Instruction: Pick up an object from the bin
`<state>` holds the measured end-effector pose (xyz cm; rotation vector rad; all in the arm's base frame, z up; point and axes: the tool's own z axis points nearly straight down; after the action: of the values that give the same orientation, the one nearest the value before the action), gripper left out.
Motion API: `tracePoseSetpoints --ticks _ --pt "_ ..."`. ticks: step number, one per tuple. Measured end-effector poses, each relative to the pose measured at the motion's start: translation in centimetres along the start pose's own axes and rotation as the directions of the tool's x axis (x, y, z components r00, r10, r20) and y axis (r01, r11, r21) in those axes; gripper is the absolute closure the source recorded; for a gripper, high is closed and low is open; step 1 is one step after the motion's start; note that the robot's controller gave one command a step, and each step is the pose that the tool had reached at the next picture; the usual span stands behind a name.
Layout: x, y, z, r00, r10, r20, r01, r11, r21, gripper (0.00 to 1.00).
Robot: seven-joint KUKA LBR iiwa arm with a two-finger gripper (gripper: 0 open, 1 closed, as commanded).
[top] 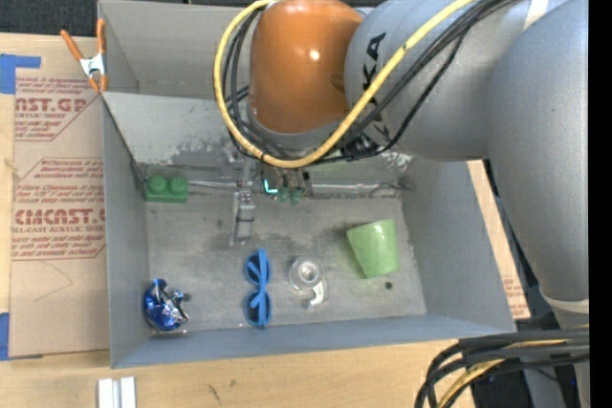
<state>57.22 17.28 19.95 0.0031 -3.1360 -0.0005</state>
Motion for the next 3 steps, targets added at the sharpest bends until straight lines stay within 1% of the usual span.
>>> tracePoseSetpoints --ticks 1,2,3 --pt "5.4 -5.6 9.0 0.977 -0.214 -0.003 0.214 0.977 0.002 0.0" --pt "7.0 -8.1 13.1 0.839 -0.543 0.004 0.543 0.839 0.002 0.0" --pt "6.9 -8.0 13.0 0.84 -0.543 0.007 0.543 0.84 0.002 1.0"
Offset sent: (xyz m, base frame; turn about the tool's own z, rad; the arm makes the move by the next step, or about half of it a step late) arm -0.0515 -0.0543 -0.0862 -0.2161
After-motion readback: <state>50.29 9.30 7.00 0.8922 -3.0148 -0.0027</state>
